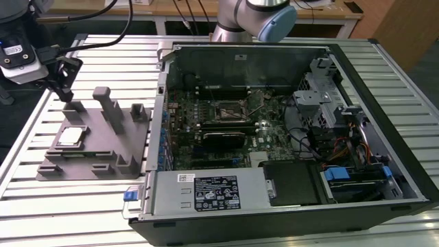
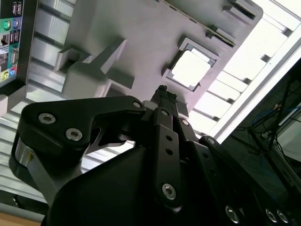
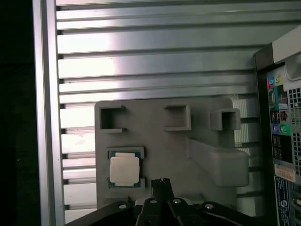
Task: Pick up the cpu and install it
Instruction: 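Reach for the cpu, then pick up the cpu and move it towards the insertion slot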
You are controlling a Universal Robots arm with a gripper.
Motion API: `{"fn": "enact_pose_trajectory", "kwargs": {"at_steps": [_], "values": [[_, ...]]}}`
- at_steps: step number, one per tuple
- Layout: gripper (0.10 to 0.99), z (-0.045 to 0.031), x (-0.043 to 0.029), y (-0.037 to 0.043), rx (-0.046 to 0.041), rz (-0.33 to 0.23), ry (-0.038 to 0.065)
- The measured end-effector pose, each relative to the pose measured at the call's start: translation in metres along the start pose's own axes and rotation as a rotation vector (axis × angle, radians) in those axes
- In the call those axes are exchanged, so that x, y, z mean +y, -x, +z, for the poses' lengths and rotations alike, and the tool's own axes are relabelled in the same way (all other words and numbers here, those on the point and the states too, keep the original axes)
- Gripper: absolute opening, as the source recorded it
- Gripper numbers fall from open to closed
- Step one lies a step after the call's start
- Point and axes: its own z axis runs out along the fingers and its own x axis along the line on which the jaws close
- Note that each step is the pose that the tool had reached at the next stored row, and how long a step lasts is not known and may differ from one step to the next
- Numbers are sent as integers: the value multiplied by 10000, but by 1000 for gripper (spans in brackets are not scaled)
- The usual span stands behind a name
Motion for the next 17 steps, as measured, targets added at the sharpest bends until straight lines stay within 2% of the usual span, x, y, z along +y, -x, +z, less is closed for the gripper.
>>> {"fn": "enact_pose_trajectory", "kwargs": {"at_steps": [5, 17], "values": [[106, 48, -6, -31, 3, -1, 0], [106, 80, -9, -67, 2, 0, 0]]}}
